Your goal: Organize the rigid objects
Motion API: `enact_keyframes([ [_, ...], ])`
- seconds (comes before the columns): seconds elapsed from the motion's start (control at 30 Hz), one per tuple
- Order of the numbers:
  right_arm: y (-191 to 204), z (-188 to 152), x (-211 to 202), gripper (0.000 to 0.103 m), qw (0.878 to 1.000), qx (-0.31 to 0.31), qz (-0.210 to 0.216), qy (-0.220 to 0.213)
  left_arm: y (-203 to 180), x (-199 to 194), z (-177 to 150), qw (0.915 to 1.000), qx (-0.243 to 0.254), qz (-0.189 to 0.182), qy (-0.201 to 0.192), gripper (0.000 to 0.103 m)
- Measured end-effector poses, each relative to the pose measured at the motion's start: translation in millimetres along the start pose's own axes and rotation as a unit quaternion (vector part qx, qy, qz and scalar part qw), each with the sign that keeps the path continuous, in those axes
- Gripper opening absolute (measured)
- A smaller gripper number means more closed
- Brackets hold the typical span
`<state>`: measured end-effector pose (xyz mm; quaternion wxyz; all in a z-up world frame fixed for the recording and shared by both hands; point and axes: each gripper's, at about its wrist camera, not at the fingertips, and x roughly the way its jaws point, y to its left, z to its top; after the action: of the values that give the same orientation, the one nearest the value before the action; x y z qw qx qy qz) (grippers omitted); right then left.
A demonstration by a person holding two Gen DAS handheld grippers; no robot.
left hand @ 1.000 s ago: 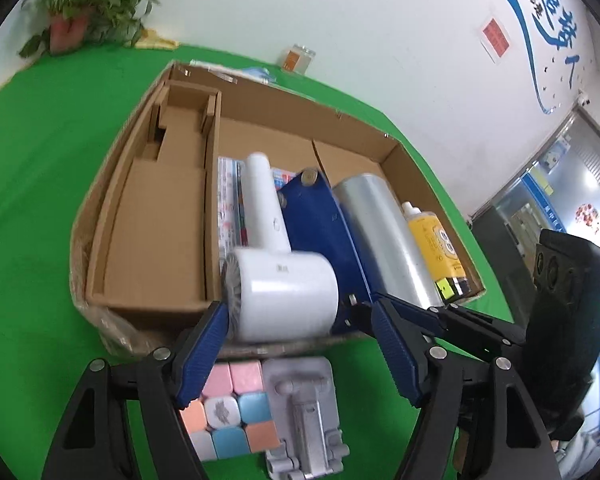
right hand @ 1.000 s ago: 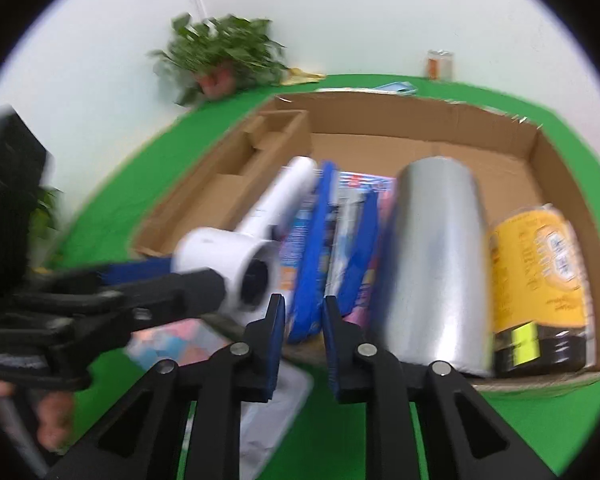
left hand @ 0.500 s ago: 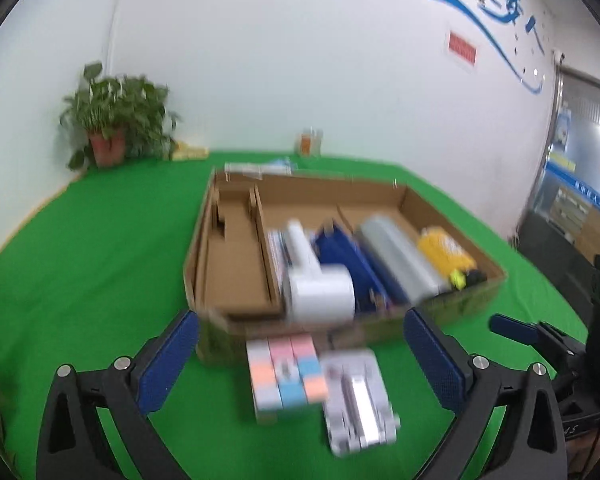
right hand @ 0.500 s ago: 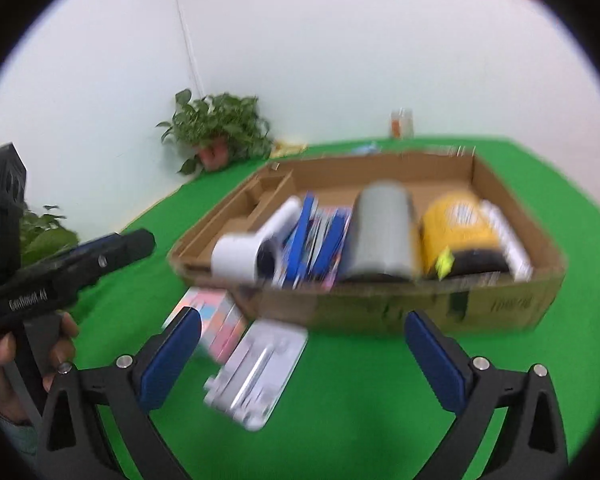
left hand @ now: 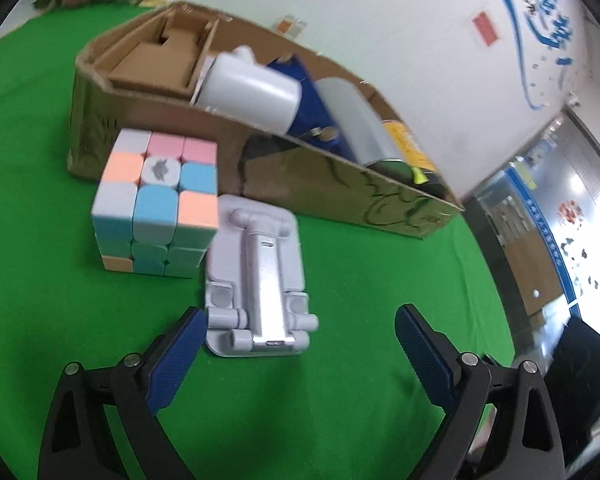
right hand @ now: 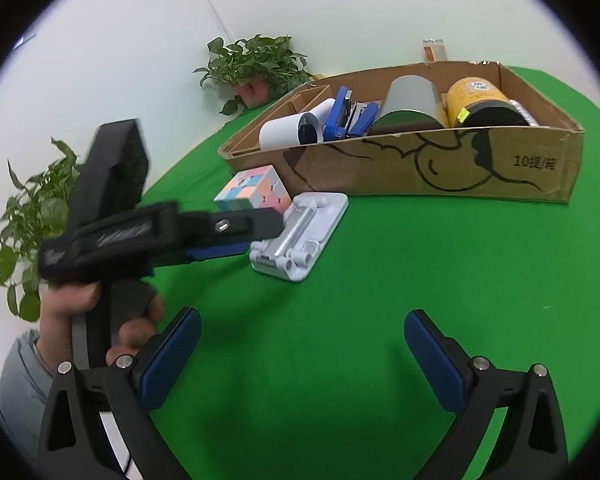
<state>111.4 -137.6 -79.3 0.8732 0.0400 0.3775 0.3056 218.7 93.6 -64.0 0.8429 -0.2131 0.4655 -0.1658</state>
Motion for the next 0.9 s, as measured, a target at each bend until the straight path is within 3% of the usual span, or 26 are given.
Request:
enact_keyframes([
  [0.13,-9.1,-10.2,-11.4,0.101,1.0,0.01,-0.003,0.001,-3.0,10.5,0.1,0.9999,-0.006,0.009,-0.001,0.091],
  [0.17,-11.8,-11.4,-12.1,0.101,1.0,0.014,-0.005,0.002,-3.5,11.8,-0.2,0.9999,-0.01,0.008,0.001,0.082],
  [0.3,-22.7,-14.2,-16.1,0.101,1.0,0.024,-0.013,-0.001,-14.4,19.6,-6.6,0.9995,0.003,-0.017,0.027,0.065],
  [0.43,-26.3,-8.9,-13.2,0.101,1.0,0.015,-0.024,0.004,-18.5,19.9,-13.8,0.9994,-0.001,-0.025,0.026,0.062],
  [0.5,-21.1,-2.9,-10.1,0.101,0.999,-0.014,-0.029,0.007,-15.7,11.8,-16.3,0.9993,-0.015,-0.031,0.015,0.068],
  [0.57,-14.0,4.8,-6.2,0.101,0.998,-0.055,-0.037,0.013,-12.9,0.3,-18.5,0.9997,-0.014,-0.017,-0.008,0.087],
  [0.63,-4.2,15.2,3.5,0.101,0.993,-0.101,-0.051,0.018,-8.0,-13.4,-19.6,0.9991,-0.018,0.02,-0.033,0.103],
  [0.7,1.6,24.1,19.2,0.101,0.99,-0.127,-0.058,0.033,-0.6,-22.8,-20.8,0.9962,-0.04,0.056,-0.053,0.102],
  [0.8,10.5,33.2,55.6,0.101,0.983,-0.143,-0.075,0.082,9.2,-30.5,-22.6,0.9932,-0.064,0.073,-0.064,0.102],
  [0.9,19.0,36.2,84.4,0.101,0.982,-0.141,-0.077,0.102,8.9,-34.4,-26.8,0.9932,-0.052,0.081,-0.065,0.102],
])
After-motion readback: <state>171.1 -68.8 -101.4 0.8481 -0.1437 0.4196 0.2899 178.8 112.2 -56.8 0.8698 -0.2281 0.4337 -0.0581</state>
